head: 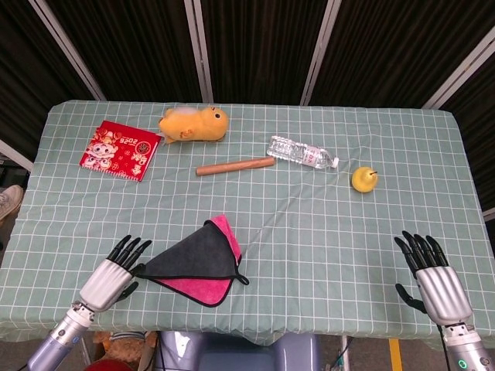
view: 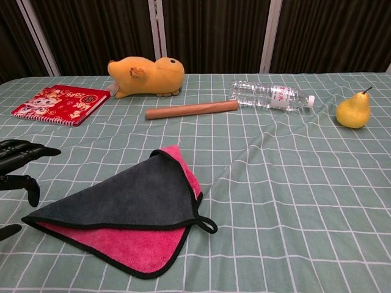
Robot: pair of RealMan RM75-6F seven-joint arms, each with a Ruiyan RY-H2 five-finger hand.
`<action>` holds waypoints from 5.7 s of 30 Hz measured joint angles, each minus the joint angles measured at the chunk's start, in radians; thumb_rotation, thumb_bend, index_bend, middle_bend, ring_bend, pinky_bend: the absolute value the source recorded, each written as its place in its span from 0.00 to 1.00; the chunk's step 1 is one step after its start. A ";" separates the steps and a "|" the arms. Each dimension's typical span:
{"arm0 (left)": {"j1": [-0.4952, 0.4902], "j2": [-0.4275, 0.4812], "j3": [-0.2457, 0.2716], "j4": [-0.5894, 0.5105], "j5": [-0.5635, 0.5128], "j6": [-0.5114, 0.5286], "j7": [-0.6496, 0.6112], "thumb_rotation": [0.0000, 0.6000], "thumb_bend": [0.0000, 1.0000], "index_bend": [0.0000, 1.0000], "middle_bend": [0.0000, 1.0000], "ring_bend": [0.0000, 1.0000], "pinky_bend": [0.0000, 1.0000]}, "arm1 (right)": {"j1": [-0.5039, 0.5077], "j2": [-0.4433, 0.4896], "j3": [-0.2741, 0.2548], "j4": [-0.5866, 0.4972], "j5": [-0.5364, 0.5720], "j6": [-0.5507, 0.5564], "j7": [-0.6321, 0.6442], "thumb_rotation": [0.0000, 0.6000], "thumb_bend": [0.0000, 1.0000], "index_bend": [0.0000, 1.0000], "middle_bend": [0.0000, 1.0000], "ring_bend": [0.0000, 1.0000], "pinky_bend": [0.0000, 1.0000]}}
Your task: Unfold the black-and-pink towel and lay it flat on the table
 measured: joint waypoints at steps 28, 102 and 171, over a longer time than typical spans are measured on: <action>-0.052 -0.094 -0.016 0.113 -0.061 -0.035 -0.009 1.00 0.44 0.58 0.06 0.00 0.02 | 0.009 -0.007 0.007 0.004 0.025 -0.021 -0.006 1.00 0.34 0.00 0.00 0.00 0.00; -0.063 -0.061 0.017 0.097 -0.041 0.096 -0.080 1.00 0.46 0.62 0.07 0.00 0.02 | 0.356 -0.806 0.125 0.129 0.126 -0.466 -0.414 1.00 0.33 0.42 0.00 0.00 0.00; -0.116 -0.039 -0.024 0.061 -0.052 0.085 -0.047 1.00 0.48 0.66 0.09 0.00 0.02 | 0.505 -0.815 0.144 0.319 0.109 -0.366 -0.208 1.00 0.57 0.57 0.02 0.00 0.00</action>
